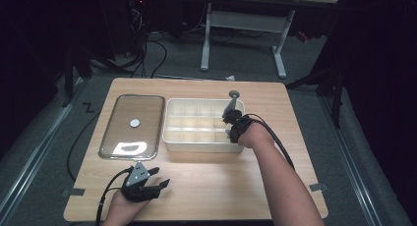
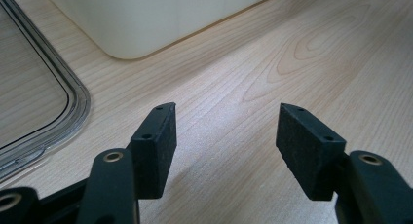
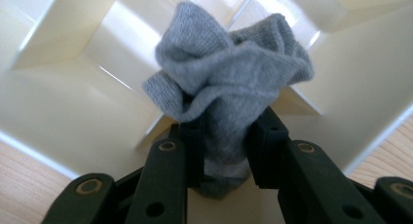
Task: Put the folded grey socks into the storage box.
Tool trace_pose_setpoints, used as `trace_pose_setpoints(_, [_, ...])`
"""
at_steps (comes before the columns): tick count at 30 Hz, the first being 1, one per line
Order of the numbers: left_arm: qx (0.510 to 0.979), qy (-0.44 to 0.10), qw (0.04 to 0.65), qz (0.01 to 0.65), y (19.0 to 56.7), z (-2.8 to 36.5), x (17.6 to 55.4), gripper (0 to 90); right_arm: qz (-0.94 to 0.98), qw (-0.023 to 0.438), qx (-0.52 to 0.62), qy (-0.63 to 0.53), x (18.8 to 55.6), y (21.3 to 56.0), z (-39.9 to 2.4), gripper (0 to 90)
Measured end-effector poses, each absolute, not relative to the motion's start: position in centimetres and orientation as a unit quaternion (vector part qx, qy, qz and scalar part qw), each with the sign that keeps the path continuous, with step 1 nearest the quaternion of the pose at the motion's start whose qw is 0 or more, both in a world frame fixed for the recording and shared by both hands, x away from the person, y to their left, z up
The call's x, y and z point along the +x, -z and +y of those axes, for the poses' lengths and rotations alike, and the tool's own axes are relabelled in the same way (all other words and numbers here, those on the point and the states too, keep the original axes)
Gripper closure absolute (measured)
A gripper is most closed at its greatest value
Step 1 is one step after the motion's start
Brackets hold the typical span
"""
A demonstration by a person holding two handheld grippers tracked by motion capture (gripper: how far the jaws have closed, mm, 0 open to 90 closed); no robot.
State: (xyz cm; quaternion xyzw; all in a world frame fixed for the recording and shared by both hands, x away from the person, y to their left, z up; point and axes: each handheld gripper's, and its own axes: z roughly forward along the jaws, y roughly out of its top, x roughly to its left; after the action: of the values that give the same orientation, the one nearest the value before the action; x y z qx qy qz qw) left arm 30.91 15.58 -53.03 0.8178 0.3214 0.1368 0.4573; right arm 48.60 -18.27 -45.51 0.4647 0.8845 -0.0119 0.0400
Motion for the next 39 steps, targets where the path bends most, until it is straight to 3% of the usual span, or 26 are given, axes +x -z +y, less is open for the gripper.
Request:
trace_pose_setpoints(25, [0.821,-0.135,0.454,0.318,53.1,15.4,30.9,41.0,0.873,0.035,0.486,0.004,48.2,46.7,-18.6,71.1])
trace_pose_setpoints(34, [0.823,-0.133,0.452,0.317,53.1,15.4,30.9,41.0,0.865,0.033,0.500,-0.002,48.0,45.2,-18.7,54.8])
trace_pose_setpoints(39, [0.823,-0.134,0.452,0.318,53.2,15.3,31.0,41.1,0.868,0.025,0.496,-0.026,48.0,43.7,-19.4,55.0])
